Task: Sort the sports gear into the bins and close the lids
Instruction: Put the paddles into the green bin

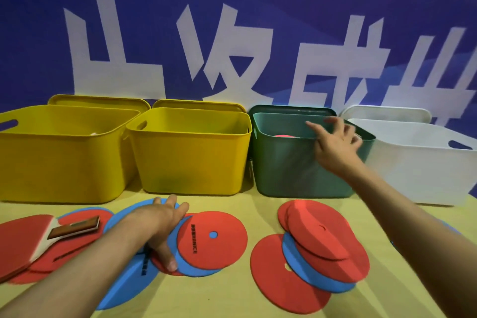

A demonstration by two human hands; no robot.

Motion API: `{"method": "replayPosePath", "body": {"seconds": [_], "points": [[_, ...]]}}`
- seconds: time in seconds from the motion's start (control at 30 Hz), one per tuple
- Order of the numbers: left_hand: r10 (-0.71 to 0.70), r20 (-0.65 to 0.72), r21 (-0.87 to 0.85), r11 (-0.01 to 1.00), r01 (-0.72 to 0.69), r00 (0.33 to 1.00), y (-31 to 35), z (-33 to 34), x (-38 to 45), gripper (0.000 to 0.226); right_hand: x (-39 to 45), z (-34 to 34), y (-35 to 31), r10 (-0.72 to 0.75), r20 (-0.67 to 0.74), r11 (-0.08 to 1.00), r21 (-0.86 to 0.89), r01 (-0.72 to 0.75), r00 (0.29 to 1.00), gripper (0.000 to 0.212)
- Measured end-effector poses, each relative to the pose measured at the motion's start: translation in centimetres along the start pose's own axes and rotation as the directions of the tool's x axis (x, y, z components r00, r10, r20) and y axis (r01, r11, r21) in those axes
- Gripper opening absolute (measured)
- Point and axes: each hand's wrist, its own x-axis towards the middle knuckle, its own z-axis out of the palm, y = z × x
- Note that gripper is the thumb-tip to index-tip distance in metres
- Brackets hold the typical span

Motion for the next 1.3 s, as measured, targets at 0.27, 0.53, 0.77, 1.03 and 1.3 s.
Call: {"method": "replayPosePath", "body": {"seconds": [0.27, 0.53, 0.77, 1.03, 1.3], "points": [[0.043, -0.091, -0.061, 0.997, -0.049, 0.995, -0.5, 0.5, -1.6, 0.124, -7.7, 2.1, -9.3, -0.357, 0.107, 0.933, 0.082, 0.35, 0.928, 0.057], [0.102, -0.338, -0.164, 0.972, -0.166, 0.935, -5.7, 5.0, -7.3, 0.088, -11.2, 5.0, -19.2, -0.562, 0.236, 0.826, 0.11, 0.553, 0.793, 0.057], [-0.05, -0.335, -0.222, 0.975, -0.027, 0.941, -16.1, 9.7, -14.0, 0.096, -14.1, 8.2, -31.5, -0.663, 0.297, 0.744, 0.157, 0.649, 0.688, 0.062], [-0.144, -0.198, -0.229, 0.969, 0.097, 0.97, -18.3, 13.8, -17.1, 0.097, -18.1, 11.6, -40.2, -0.684, 0.459, 0.722, 0.318, 0.614, 0.567, 0.065], [-0.106, -0.189, -0.195, 0.978, 0.069, 0.976, -17.7, 13.4, -17.2, 0.09, -18.6, 12.6, -41.1, -0.685, 0.406, 0.722, 0.271, 0.637, 0.605, 0.055]]}}
